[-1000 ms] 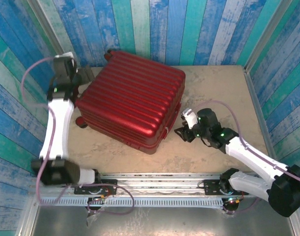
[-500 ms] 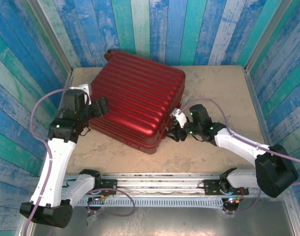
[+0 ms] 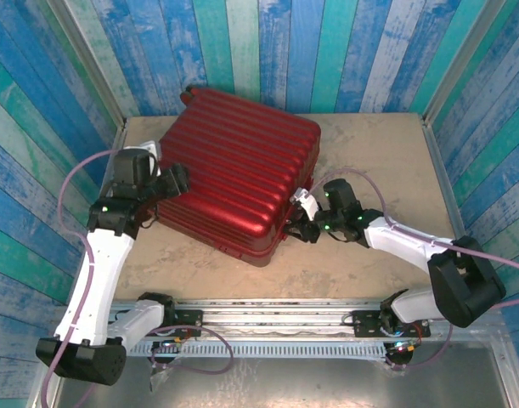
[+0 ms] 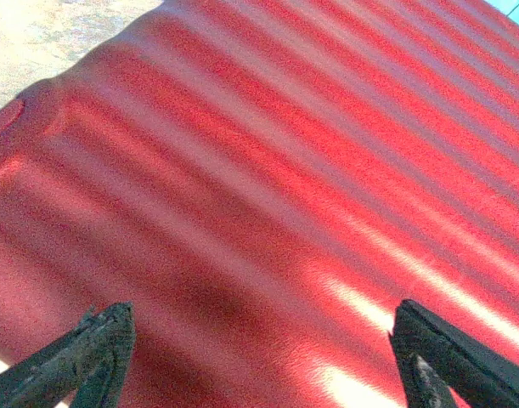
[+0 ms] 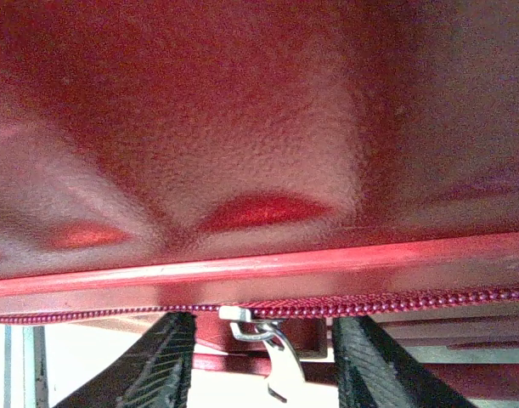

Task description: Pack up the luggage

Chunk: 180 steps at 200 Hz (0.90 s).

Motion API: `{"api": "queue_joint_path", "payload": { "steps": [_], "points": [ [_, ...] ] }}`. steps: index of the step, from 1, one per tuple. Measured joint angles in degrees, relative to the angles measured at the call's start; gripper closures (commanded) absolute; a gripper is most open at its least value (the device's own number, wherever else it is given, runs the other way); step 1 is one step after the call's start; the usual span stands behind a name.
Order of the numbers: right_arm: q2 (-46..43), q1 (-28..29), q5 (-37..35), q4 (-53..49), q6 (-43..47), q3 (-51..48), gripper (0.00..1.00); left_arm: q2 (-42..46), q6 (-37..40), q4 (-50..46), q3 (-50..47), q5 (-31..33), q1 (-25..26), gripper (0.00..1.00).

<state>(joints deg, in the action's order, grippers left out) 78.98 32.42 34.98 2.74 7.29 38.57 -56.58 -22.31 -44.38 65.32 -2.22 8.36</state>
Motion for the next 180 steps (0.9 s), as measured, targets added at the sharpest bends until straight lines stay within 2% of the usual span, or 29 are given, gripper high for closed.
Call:
{"api": "queue_joint_path", "payload": {
  "steps": [33,84,106,126,180],
  "points": [
    [-0.02,0.00,-0.31,-0.20,0.52,0.02,0.75,-0.94,-1.62,1.05,1.88,-1.57,3.58,0.27],
    [0.00,0.00,-1.20,-1.66,0.94,0.72,0.91,-6.91,-4.26,3.76,5.53,-0.66,17.81,0.37],
    [-0.02,0.00,-1.62,-2.23,0.94,0.87,0.98,-11.34,-5.01,4.90,6.21,0.20,22.49,0.45],
    [-0.04,0.00,-1.92,-2.97,1.16,1.07,1.00,-14.03,-6.19,5.70,6.16,1.14,24.33,0.58],
    [-1.09,0.17,-4.48,-4.55,2.10,1.29,0.99,-16.24,-8.85,8.96,4.55,3.61,24.37,0.99]
  ]
}}
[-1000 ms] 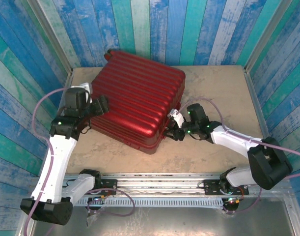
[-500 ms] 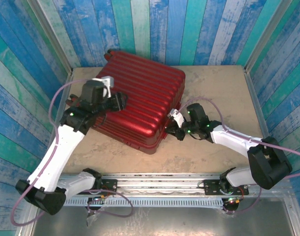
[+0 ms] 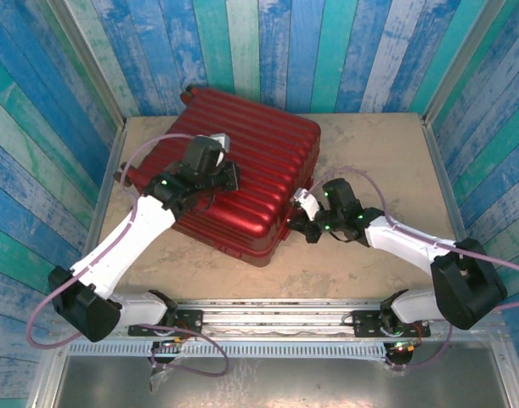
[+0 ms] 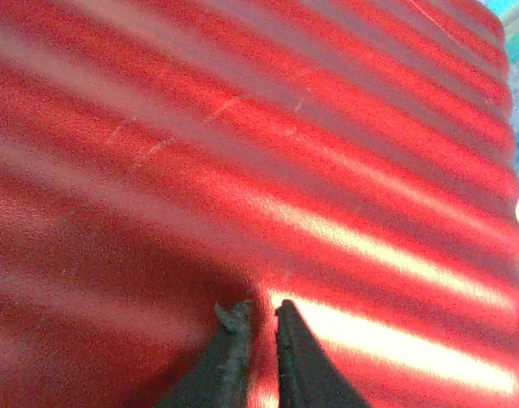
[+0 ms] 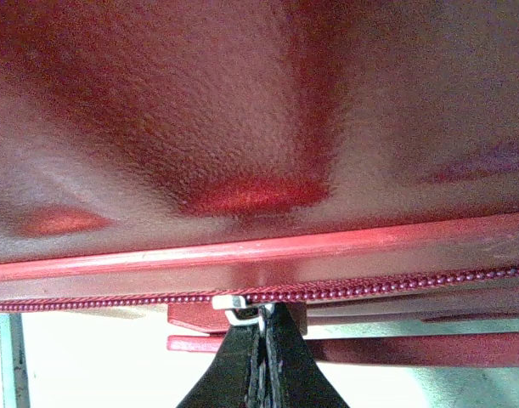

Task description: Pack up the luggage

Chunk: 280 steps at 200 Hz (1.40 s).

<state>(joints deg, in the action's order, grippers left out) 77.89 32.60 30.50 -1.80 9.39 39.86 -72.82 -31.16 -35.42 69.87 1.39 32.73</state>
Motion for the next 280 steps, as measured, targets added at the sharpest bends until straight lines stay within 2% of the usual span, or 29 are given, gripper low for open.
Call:
{"api": "queue_joint_path", "payload": {
  "steps": [125,231,280],
  "points": [
    [-1.70,0.96,-12.74,-2.14,8.33,1.27,1.00,3.19,-0.48,12.70,-10.75,2.71,0.76,1.00],
    [2.29,0.33,-20.02,-7.02,11.93,7.74,1.00,4.15,-0.07,18.12,-13.75,5.64,1.01,1.00],
    [5.55,-1.31,-19.93,-9.40,12.46,12.13,1.00,3.23,0.31,20.09,-13.90,6.91,0.85,1.00]
  ]
}}
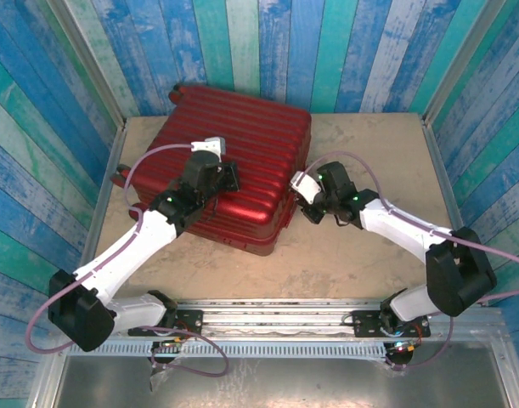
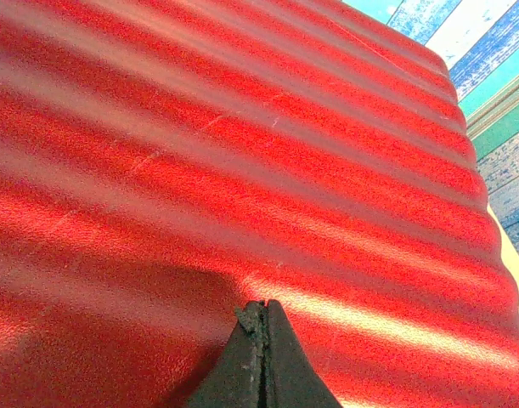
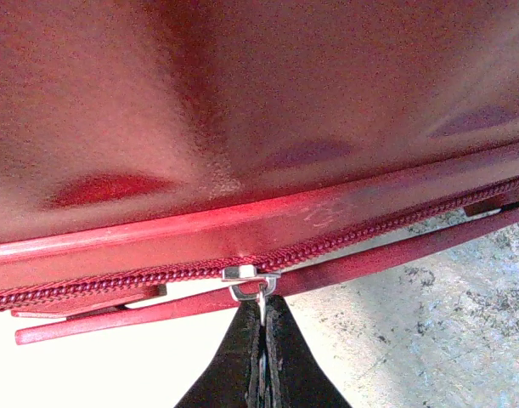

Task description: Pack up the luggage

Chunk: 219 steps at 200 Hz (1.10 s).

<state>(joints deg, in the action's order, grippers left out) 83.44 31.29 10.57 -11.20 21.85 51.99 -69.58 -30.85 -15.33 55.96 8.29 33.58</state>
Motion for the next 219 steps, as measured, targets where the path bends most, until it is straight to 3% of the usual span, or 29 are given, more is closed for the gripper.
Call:
{"api": "queue_joint_path", "payload": {
  "steps": [50,108,219],
  "points": [
    [1.05,-1.03,1.79,-1.70,-1.07,1.92,0.97,0.37,0.42,-0.07,0.11,0.76,0.39,1.00],
    [2.12,-1.75,2.67,-1.27,-1.14,2.58,0.97,5.64,0.15,-8.04,-0.04,1.73,1.29,1.00],
    [4.87,-3.91,3.63,-1.07,4.76,3.23,0.90,5.62,-1.20,-7.13,-1.03,0.20,1.25,1.00]
  ]
}}
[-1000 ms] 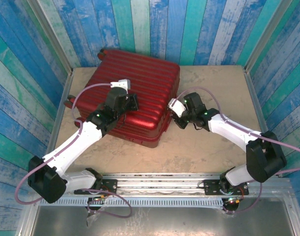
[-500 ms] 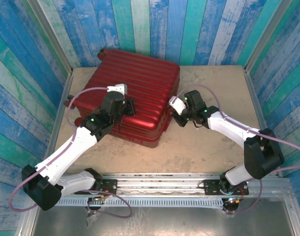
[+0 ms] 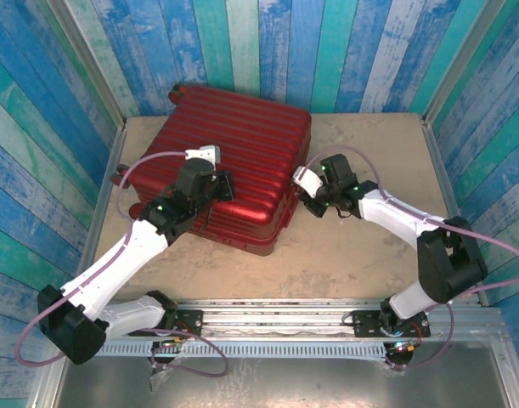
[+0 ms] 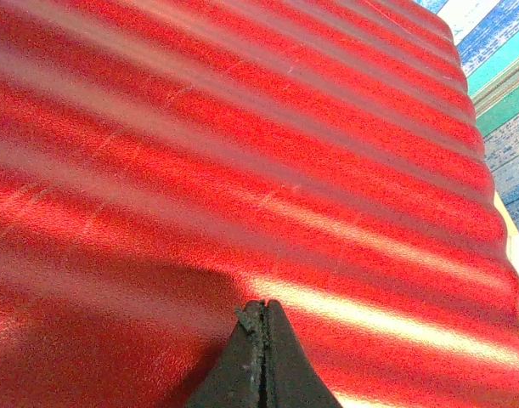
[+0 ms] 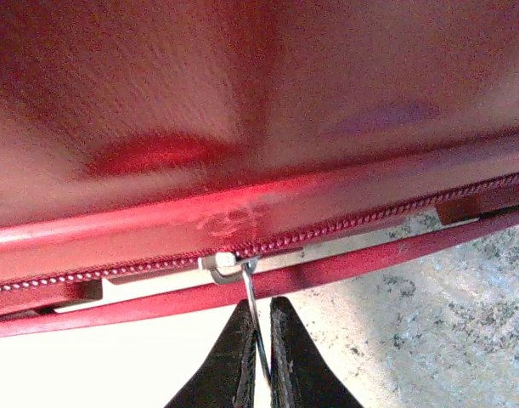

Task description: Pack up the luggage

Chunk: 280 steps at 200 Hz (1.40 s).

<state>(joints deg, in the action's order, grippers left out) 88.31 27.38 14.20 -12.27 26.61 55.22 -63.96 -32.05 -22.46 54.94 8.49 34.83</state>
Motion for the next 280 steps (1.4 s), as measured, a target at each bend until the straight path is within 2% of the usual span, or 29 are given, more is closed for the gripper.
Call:
{"api": "queue_joint_path", "payload": {
  "steps": [41,98,175,280],
  "points": [
    [0.44,-0.68,1.31,-0.11,0.48,0.00,1.00,0.00,0.02,0.15,-0.09,0.00,0.00,1.00],
    [0.50,-2.38,2.25,0.28,0.72,0.42,1.00,0.00,0.07,0.42,-0.28,0.02,0.00,1.00],
    [5.53,-6.47,3.06,-0.87,1.27,6.99,1.00,0.02,0.33,0.76,-0.52,0.52,0.48,1.00],
    [19.26,-14.27,8.15,-1.84,-1.79,22.62,1.00,0.00,0.31,1.03,-0.63,1.55,1.68,1.00]
  ]
}}
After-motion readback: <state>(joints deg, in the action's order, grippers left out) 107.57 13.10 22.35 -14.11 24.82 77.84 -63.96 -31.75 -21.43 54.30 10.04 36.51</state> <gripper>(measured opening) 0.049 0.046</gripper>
